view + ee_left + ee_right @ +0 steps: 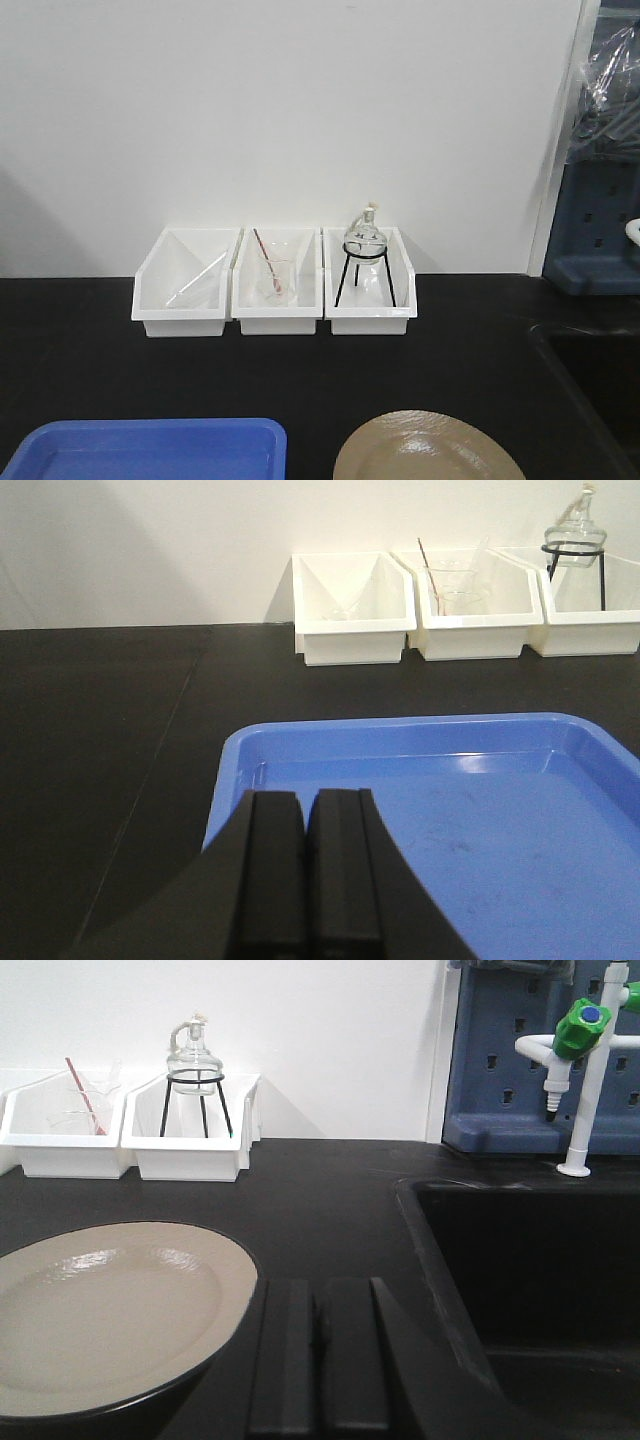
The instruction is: Place disk in tray to left cabinet
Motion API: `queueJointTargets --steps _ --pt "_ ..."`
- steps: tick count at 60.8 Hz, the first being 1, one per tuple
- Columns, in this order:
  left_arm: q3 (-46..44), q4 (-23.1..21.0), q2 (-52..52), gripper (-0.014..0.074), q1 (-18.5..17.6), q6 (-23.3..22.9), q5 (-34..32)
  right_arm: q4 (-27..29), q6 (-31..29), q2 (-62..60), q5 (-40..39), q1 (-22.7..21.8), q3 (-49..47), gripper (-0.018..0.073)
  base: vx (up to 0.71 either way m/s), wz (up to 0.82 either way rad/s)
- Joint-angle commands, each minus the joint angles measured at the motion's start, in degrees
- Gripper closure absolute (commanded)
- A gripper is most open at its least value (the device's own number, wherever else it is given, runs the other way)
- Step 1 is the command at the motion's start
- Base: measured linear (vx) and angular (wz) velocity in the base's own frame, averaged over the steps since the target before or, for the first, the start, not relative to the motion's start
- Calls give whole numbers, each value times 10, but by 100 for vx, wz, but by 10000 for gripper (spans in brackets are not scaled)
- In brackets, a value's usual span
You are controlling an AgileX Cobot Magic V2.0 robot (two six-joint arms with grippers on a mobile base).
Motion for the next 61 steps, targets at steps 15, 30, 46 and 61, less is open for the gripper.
queueJointTargets --steps 15,30,46,61 --pt "11 -2 -4 603 0 -4 -45 0 13 -7 -147 -2 1 565 0 0" --pt "11 -2 -4 603 0 -4 -45 0 15 28 -69 -2 -134 561 0 0" --pt "11 -2 -4 603 0 -4 -45 -9 8 140 -18 -2 -191 532 0 0" --pt "11 -2 -4 603 0 -4 -45 -9 8 247 -45 -2 -191 342 0 0"
